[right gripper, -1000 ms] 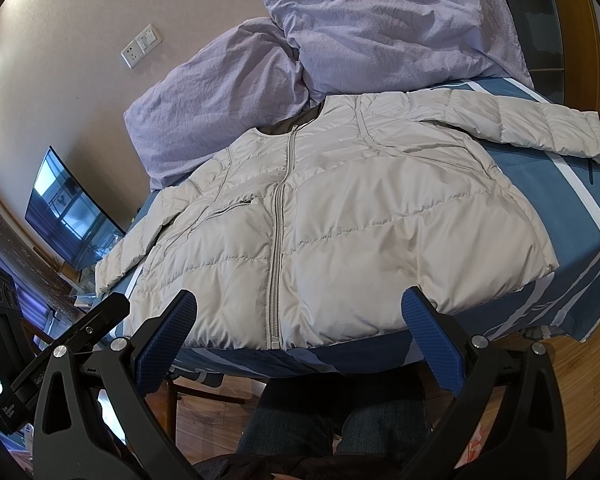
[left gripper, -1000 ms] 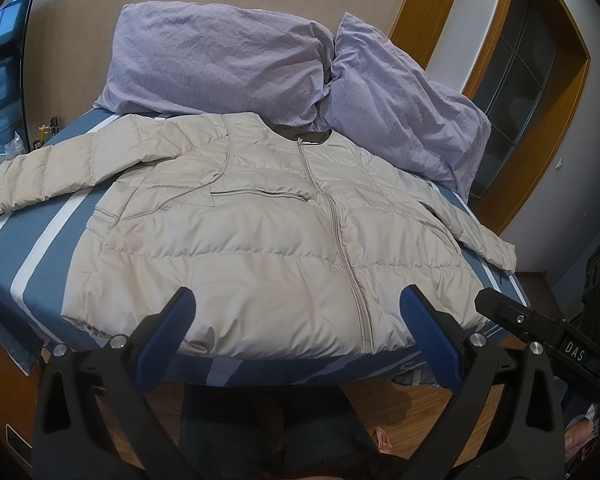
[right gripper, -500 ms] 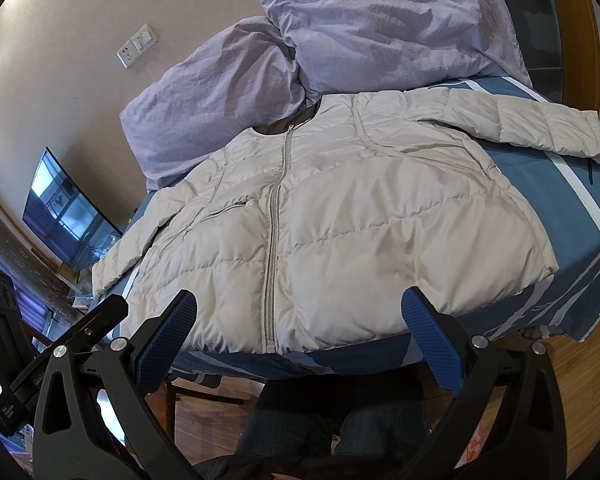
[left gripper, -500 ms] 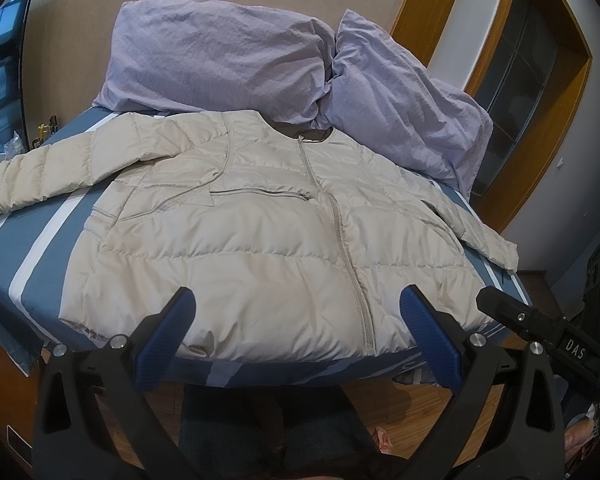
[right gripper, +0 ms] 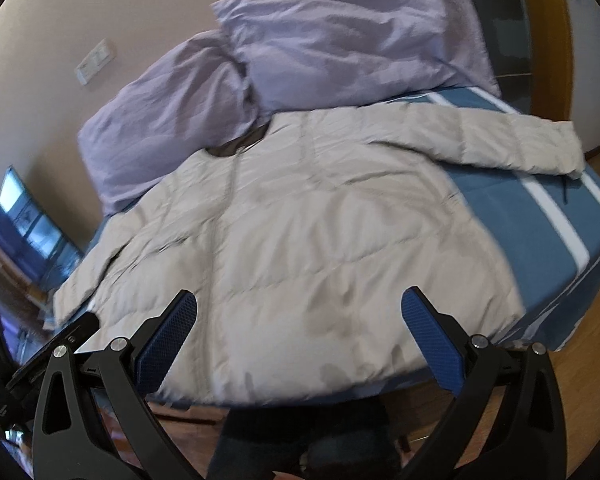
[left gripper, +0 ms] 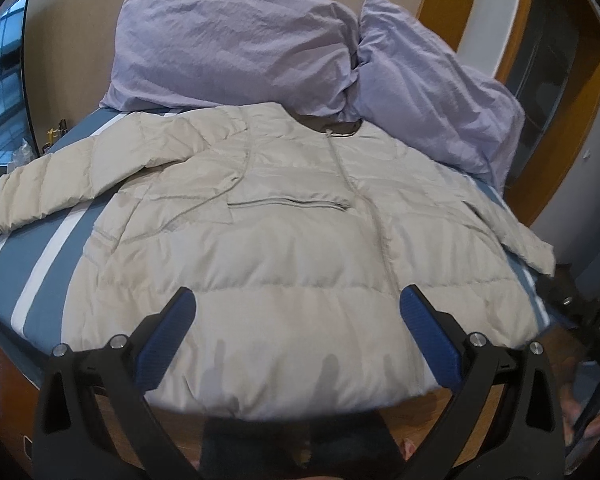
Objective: Fold large clothes
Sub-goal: 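Grasp the jacket sleeve cuff with the right gripper and lift it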
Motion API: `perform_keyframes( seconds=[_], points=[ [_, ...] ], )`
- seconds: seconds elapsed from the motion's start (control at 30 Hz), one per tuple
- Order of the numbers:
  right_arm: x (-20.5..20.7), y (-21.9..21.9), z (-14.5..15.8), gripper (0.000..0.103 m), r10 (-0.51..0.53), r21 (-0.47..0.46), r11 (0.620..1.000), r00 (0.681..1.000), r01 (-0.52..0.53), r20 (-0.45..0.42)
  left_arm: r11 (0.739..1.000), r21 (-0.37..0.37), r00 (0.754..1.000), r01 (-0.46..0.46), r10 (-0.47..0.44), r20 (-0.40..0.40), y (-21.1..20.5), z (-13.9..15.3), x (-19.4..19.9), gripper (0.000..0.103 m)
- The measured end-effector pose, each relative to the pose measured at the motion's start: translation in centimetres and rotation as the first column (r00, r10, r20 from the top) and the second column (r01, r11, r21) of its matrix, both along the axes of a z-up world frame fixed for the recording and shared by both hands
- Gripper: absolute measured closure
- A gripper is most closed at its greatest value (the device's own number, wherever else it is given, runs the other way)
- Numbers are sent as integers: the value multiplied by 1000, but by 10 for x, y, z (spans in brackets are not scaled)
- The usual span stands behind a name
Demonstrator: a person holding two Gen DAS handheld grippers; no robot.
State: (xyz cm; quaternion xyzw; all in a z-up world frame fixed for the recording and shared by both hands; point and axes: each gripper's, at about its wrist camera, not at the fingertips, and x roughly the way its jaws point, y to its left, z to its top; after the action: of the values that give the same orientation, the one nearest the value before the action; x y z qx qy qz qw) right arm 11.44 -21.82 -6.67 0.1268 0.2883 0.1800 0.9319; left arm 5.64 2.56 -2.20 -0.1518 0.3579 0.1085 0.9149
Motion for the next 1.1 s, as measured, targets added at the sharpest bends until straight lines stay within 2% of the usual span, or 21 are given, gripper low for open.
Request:
perform_keyframes(
  seconds=[0.17, 0.3, 0.47, 0.6, 0.7, 0.9, 0.97, 1.1],
  points=[
    [36, -30, 4, 1, -117, 0, 993, 993, 117, -3, 999, 31, 999, -25, 26, -39, 13, -7, 32, 2],
    [69, -57, 1, 1, -191, -1, 982, 980, 191, -52, 997, 62, 996, -43, 48, -69, 24, -13, 55, 2],
    [108, -99, -3, 1, -306, -17, 952, 948, 306, -90, 986, 140, 990, -86, 100, -97, 38, -20, 84, 2],
    [131, -143, -5, 1, -430, -20, 903, 898, 430, -96, 983, 158, 984, -99, 120, -131, 48, -34, 101, 2],
    [150, -184, -9, 6, -532, -23, 846, 840, 533, -109, 986, 135, 981, -95, 116, -156, 53, -49, 107, 2],
    [186, -247, -22, 19, -670, -46, 738, 724, 673, -161, 981, 171, 984, -97, 120, -135, 51, -62, 112, 2],
    [191, -260, -26, 23, -684, -40, 722, 704, 691, -190, 982, 165, 984, -96, 119, -135, 51, -65, 114, 2],
    [205, -273, -37, 28, -686, -19, 711, 688, 703, -237, 986, 140, 984, -96, 115, -139, 54, -70, 117, 2]
  ],
)
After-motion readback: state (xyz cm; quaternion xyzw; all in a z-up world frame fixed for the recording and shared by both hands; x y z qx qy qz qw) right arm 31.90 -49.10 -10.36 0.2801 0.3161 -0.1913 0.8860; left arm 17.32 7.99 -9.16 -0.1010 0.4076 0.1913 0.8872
